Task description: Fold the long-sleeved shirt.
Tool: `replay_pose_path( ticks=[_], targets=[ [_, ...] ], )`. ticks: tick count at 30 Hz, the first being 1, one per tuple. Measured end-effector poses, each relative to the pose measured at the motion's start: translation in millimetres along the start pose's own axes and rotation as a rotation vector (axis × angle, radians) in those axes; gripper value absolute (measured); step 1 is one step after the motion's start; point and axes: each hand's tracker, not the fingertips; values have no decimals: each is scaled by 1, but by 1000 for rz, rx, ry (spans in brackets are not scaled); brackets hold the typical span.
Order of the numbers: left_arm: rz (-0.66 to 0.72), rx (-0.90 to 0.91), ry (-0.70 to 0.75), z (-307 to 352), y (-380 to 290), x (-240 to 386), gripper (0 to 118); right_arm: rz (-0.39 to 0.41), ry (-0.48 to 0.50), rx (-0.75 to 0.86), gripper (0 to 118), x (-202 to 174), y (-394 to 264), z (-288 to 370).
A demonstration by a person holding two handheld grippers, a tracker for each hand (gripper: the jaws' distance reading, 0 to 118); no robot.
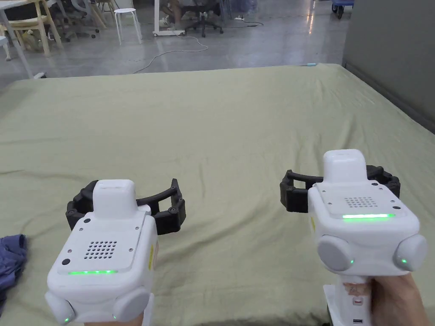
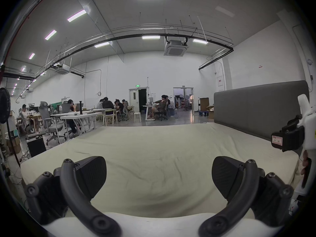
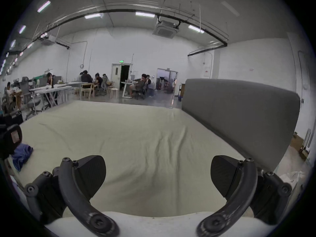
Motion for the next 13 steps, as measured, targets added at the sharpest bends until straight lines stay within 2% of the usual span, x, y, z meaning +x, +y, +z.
replay_pose_path(
  ticks=[3, 6, 8, 10, 12, 13],
  targets=[
    [2, -3, 2, 0, 0, -1, 118, -29, 58, -78, 118, 6, 4, 0],
    [1, 0, 3, 0, 0, 0, 118, -71, 208, -3, 118, 16, -1, 5],
    [3, -1, -2, 0, 0, 0, 118, -111, 193, 74, 118, 18, -5, 9],
    [4, 1, -2, 1, -1, 1, 118, -78, 153, 157, 118, 19, -7, 8],
    [2, -2, -3, 1, -1, 1, 118, -22, 202, 136, 118, 22, -6, 3],
    [0, -4, -4, 1, -1, 2, 118, -22, 121, 107, 118, 20, -5, 3]
  ],
)
